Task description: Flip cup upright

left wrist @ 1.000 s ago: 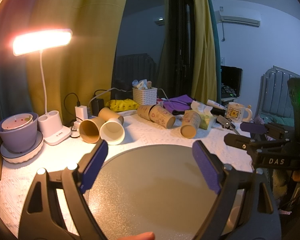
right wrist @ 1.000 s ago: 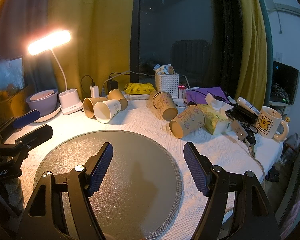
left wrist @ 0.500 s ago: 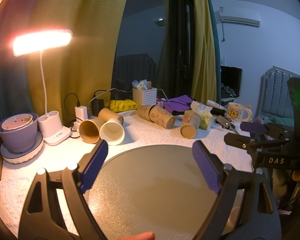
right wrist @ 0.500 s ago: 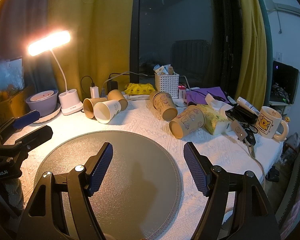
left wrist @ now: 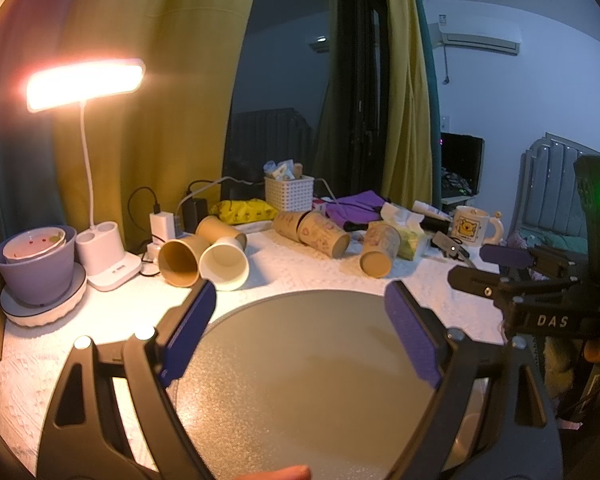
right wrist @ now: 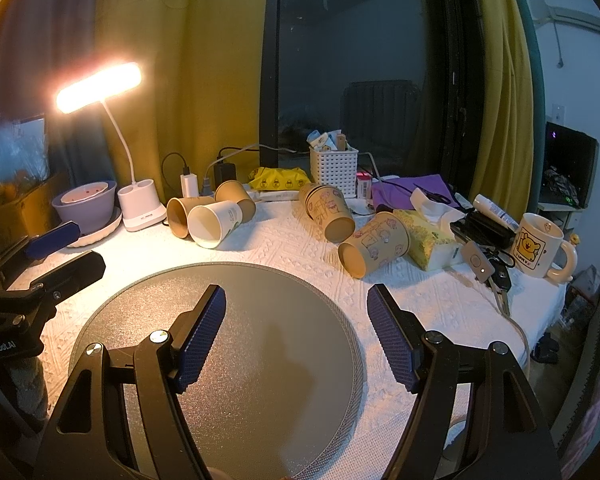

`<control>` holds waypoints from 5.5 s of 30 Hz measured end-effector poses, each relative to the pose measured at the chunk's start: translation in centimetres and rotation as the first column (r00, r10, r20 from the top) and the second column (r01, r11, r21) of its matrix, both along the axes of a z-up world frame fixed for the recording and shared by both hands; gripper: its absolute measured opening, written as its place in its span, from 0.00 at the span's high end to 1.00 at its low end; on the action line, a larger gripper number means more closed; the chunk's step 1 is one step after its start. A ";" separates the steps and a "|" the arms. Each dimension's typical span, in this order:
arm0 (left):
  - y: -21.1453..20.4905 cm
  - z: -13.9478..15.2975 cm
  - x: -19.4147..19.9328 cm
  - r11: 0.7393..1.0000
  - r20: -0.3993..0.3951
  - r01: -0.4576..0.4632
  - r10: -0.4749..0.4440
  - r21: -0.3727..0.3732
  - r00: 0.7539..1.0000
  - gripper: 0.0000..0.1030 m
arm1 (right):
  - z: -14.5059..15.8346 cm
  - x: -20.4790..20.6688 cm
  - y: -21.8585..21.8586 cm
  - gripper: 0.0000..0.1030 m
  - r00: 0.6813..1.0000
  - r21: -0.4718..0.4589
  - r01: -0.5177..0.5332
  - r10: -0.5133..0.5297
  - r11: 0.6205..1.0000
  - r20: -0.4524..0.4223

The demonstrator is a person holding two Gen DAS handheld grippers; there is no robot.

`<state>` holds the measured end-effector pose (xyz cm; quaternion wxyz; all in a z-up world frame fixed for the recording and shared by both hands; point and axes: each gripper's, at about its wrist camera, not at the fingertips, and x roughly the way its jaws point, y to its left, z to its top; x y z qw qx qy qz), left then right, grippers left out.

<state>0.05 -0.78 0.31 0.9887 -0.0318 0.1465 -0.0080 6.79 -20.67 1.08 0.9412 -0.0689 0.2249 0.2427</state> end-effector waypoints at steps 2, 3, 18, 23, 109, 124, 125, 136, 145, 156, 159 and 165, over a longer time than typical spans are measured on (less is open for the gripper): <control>0.0 0.0 0.0 1.000 0.000 0.000 0.000 0.000 1.000 0.15 | 0.0 0.0 0.0 0.26 1.000 0.001 0.000 0.000 1.000 0.000; 0.0 0.1 0.0 1.000 0.000 0.001 -0.001 0.000 1.000 0.15 | -0.1 0.0 -0.1 0.26 1.000 0.001 -0.001 0.001 1.000 0.000; 1.1 -0.7 1.1 0.998 -0.087 -0.006 0.000 -0.067 0.996 0.15 | -0.3 3.0 -0.8 0.26 1.000 0.020 -0.011 0.012 1.000 -0.021; 1.6 -1.9 3.2 0.995 -0.161 -0.025 0.010 -0.092 0.987 0.15 | -1.1 6.7 -2.4 0.26 0.999 0.044 -0.019 0.021 0.999 -0.049; -1.6 -1.3 18.5 0.972 -0.474 0.022 -0.134 -0.235 0.870 0.36 | 2.3 16.0 -1.9 0.26 0.975 0.023 -0.036 0.040 0.999 -0.219; 0.8 -3.9 8.8 0.987 -0.457 0.049 -0.116 -0.156 0.882 0.35 | 2.3 7.8 3.2 0.26 0.952 0.059 -0.168 0.178 0.984 -0.251; 1.0 -4.0 8.3 0.987 -0.451 0.047 -0.114 -0.156 0.885 0.35 | 2.3 7.4 3.5 0.26 0.950 0.063 -0.176 0.186 0.982 -0.251; 0.8 -4.1 5.3 0.988 -0.323 0.090 -0.127 -0.125 0.938 0.35 | 2.6 3.5 6.8 0.26 0.904 0.137 -0.297 0.324 0.945 -0.279; -1.3 -2.7 3.4 0.990 -0.192 0.140 -0.144 -0.036 0.971 0.35 | 2.4 3.0 6.8 0.26 0.864 0.205 -0.349 0.399 0.914 -0.309; -3.4 -2.1 2.0 0.975 -0.099 0.199 -0.190 0.094 0.977 0.35 | 1.5 4.3 5.9 0.26 0.788 0.336 -0.365 0.481 0.868 -0.384; -3.8 -1.9 1.6 0.969 -0.077 0.215 -0.207 0.118 0.975 0.35 | 1.8 4.1 5.9 0.26 0.783 0.345 -0.379 0.496 0.859 -0.375; -4.0 -2.0 1.6 0.966 -0.073 0.222 -0.213 0.135 0.974 0.35 | 1.6 4.5 5.9 0.27 0.758 0.372 -0.387 0.520 0.844 -0.394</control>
